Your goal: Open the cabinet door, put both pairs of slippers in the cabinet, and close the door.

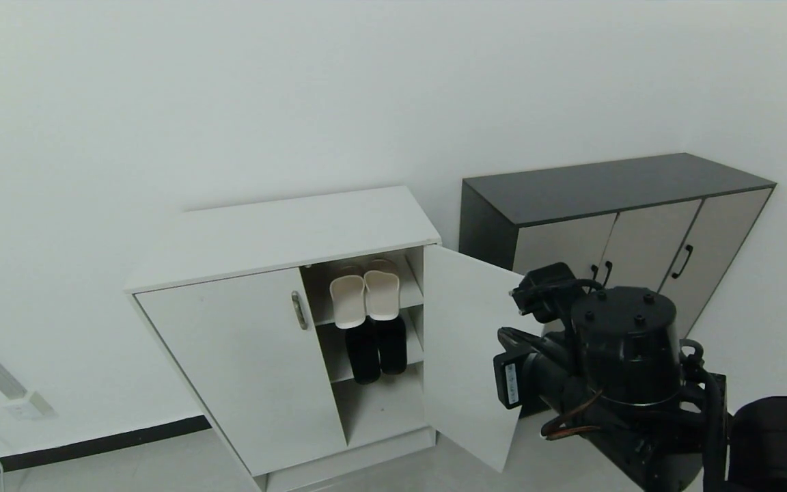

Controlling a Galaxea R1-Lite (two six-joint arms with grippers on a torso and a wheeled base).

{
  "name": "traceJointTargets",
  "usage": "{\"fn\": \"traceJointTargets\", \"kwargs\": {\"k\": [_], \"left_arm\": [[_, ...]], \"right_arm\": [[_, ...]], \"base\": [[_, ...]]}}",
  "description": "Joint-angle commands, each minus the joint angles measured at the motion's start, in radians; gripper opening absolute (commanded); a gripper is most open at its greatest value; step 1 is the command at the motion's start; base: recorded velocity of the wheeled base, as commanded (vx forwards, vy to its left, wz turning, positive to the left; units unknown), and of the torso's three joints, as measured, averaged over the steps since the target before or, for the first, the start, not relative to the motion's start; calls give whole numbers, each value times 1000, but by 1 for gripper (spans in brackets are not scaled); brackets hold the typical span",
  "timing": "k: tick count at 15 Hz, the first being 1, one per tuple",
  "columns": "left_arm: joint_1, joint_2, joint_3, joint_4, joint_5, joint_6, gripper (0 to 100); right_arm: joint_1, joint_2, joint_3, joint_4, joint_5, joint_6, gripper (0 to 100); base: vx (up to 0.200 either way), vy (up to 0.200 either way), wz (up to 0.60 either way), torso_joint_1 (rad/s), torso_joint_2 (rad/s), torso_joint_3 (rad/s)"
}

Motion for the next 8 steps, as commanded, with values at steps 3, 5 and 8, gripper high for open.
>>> {"fn": "traceJointTargets", "kwargs": {"k": [3, 5, 8], "left_arm": [[0, 1, 0, 0, 1, 0, 0], [0, 1, 0, 0, 1, 0, 0], [0, 1, 0, 0, 1, 0, 0]], "right_arm": [[-201, 60, -230, 151, 21, 1, 0], [-281, 110, -350, 232, 64, 9, 0], [-378, 219, -526, 293, 76, 9, 0]], "base": [[0, 0, 0, 0, 0, 0], [0, 0, 0, 0, 0, 0], [0, 0, 0, 0, 0, 0]]}}
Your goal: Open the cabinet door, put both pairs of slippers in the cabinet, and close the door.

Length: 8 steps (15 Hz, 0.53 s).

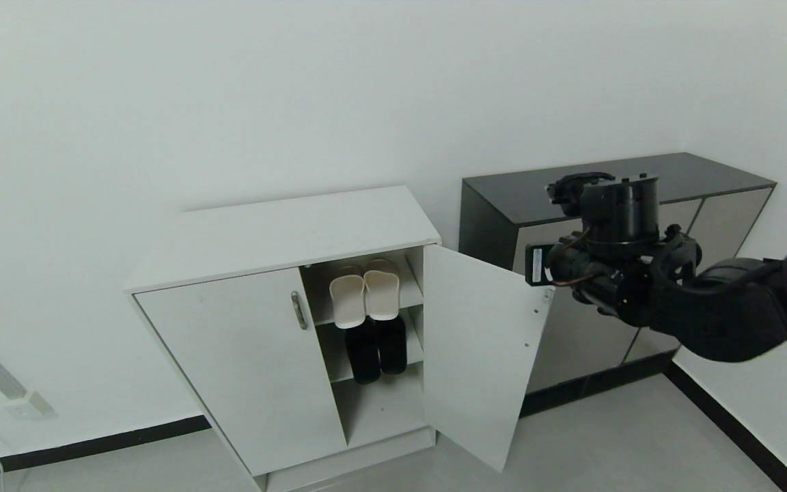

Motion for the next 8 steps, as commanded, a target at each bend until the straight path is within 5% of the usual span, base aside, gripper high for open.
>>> {"fn": "traceJointTargets", "kwargs": {"k": [1, 8], "left_arm": [[0, 1, 0, 0, 0, 0, 0], [0, 1, 0, 0, 0, 0, 0]], "right_arm": [[-85, 124, -140, 53, 26, 2, 0], [-166, 291, -344, 134, 142, 51, 0]], "base": [[0, 0, 0, 0, 0, 0], [0, 0, 0, 0, 0, 0]]}}
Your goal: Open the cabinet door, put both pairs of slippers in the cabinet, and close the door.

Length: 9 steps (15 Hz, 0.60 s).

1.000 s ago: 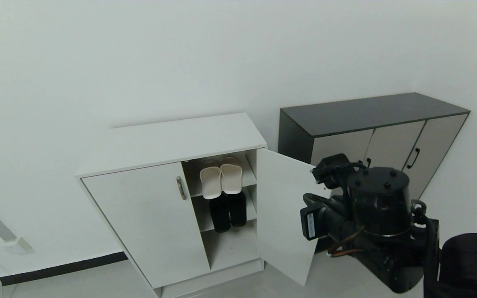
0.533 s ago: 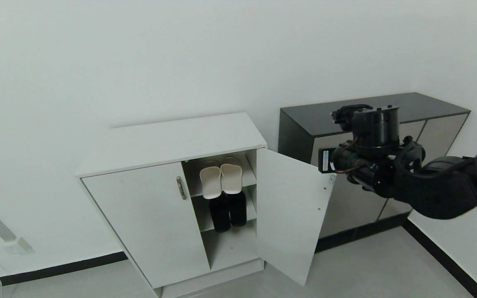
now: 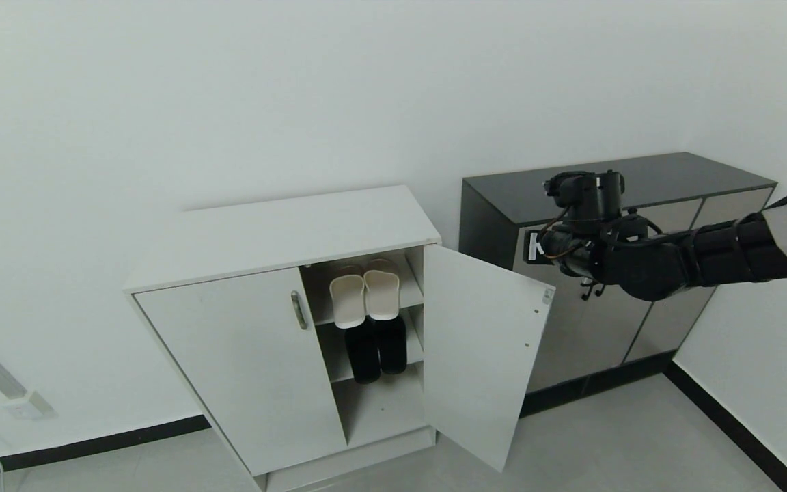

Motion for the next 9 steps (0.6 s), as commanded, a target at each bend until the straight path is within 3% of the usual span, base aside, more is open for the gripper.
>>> {"fn": "traceJointTargets", "kwargs": {"k": [1, 9], "left_arm": [[1, 1, 0, 0, 0, 0, 0], [1, 1, 0, 0, -1, 0, 0]], "right_arm": [[-12, 60, -29, 0, 14, 1, 0], [-24, 135, -52, -3, 17, 11, 0]], "base": [[0, 0, 0, 0, 0, 0], [0, 0, 0, 0, 0, 0]]}}
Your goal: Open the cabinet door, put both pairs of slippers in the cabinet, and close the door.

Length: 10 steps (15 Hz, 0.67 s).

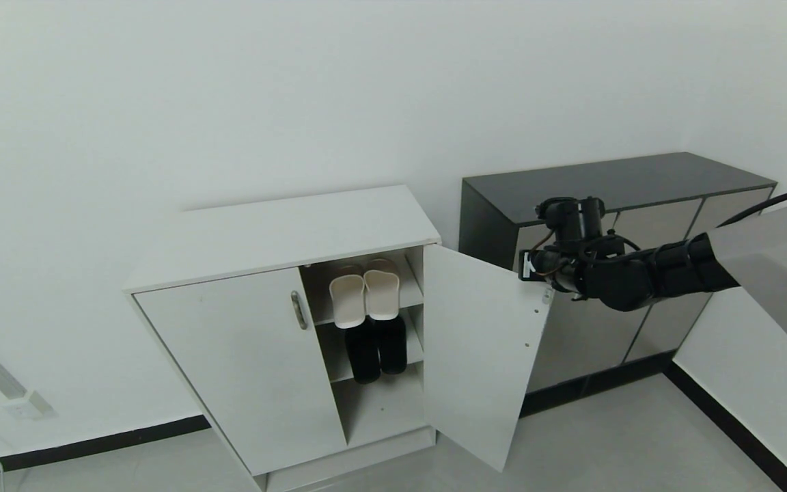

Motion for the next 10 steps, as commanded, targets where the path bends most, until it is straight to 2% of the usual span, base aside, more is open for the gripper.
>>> {"fn": "traceJointTargets", "kwargs": {"k": [1, 10], "left_arm": [[0, 1, 0, 0, 0, 0, 0], [0, 1, 0, 0, 0, 0, 0]], "right_arm": [[-3, 21, -6, 0, -1, 1, 0], [0, 24, 3, 3, -1, 1, 0]], "base": [[0, 0, 0, 0, 0, 0], [0, 0, 0, 0, 0, 0]]}}
